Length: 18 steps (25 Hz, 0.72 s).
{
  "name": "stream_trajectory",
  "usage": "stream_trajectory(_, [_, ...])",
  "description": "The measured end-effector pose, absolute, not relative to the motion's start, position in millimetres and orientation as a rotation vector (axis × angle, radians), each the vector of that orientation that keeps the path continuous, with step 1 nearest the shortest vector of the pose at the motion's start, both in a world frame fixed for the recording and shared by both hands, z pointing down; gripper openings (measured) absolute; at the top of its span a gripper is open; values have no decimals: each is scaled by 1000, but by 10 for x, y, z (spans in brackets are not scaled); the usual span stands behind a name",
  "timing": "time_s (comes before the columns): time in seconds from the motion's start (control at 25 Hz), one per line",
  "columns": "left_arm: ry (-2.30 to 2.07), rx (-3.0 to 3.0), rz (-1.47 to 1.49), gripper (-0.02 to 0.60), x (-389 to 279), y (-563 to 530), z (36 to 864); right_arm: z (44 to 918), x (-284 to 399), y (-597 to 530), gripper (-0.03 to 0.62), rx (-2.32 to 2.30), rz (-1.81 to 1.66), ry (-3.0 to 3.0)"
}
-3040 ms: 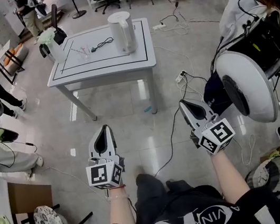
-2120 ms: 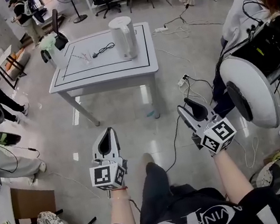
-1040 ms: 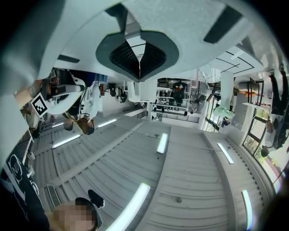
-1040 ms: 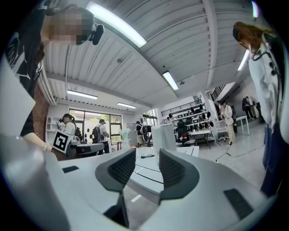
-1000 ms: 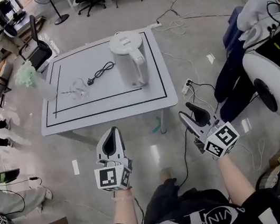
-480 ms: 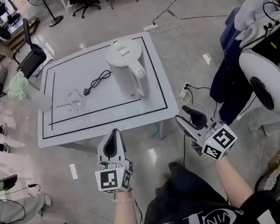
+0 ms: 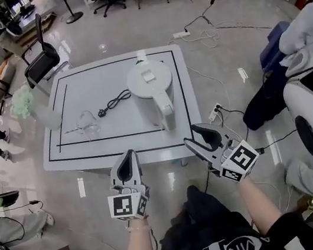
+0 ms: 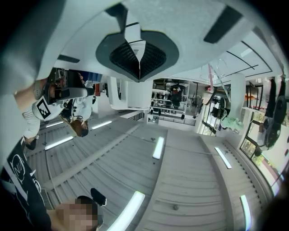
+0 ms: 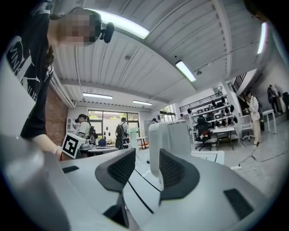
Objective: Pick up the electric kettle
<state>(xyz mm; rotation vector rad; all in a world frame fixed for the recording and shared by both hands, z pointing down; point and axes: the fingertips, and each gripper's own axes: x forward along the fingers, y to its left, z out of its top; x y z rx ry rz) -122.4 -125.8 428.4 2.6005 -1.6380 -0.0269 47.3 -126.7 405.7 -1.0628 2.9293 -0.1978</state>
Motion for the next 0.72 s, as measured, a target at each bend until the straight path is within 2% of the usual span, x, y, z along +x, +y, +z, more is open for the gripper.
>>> stream_trajectory(0.72, [-1783, 2461, -4, 11, -1106, -1583, 4473, 3911, -6, -1892, 172, -574, -223, 3051])
